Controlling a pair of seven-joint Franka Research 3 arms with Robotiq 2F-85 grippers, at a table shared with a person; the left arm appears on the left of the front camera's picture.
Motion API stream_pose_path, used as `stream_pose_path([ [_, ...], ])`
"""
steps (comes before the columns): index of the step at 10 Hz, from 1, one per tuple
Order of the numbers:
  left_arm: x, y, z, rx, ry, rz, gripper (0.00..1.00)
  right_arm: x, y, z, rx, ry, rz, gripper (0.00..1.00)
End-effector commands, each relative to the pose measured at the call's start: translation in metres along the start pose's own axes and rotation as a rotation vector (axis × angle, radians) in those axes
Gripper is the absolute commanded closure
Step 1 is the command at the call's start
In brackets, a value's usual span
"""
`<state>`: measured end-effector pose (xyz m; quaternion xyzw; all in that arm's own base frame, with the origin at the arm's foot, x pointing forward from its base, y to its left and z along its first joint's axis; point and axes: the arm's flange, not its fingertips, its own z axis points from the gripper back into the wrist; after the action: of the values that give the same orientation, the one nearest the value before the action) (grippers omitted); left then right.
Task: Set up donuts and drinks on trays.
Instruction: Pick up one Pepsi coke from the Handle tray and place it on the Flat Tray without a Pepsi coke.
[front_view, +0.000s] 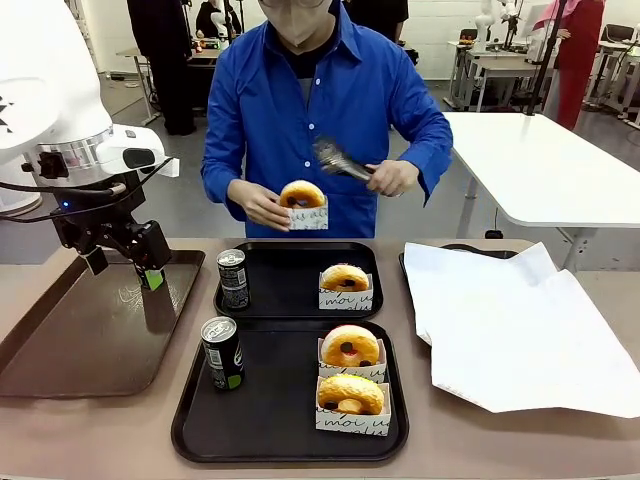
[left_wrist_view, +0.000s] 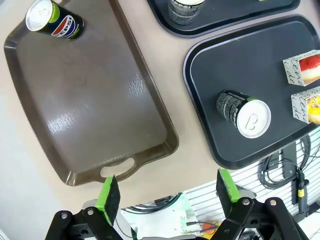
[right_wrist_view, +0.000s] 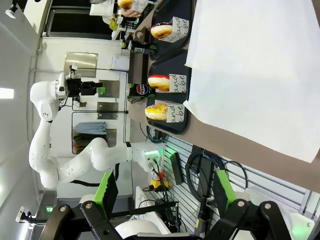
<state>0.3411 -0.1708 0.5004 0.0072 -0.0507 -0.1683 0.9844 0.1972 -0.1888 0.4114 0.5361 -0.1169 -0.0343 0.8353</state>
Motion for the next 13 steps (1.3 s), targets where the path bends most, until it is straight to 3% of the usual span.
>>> stream_pose_path([
  [1,0.000,0.000,0.000,0.000,0.000,0.000,0.00,0.002,0.002,-0.001,0.030,-0.017,0.016,0.00],
  [4,0.008,0.050,0.010,0.014,-0.033,0.072,0.00,0.002,0.002,-0.001,0.030,-0.017,0.016,0.00],
  [5,0.005,0.074,0.016,-0.050,-0.033,0.109,0.00,0.002,0.002,-0.001,0.030,-0.017,0.016,0.00],
  [6,0.002,0.099,0.030,-0.308,-0.025,0.202,0.00,0.002,0.002,-0.001,0.030,-0.017,0.016,0.00],
  [7,-0.004,0.127,0.045,-0.500,-0.091,0.303,0.00,0.002,0.002,-0.001,0.030,-0.017,0.016,0.00],
  [9,-0.016,0.181,0.062,-0.628,-0.198,0.454,0.00,0.002,0.002,-0.001,0.030,-0.017,0.016,0.00],
  [11,-0.038,0.226,0.053,-0.726,-0.207,0.578,0.00,0.002,0.002,-0.001,0.030,-0.017,0.016,0.00],
  [13,-0.064,0.256,0.036,-0.795,-0.193,0.606,0.00,0.002,0.002,-0.001,0.030,-0.017,0.016,0.00],
])
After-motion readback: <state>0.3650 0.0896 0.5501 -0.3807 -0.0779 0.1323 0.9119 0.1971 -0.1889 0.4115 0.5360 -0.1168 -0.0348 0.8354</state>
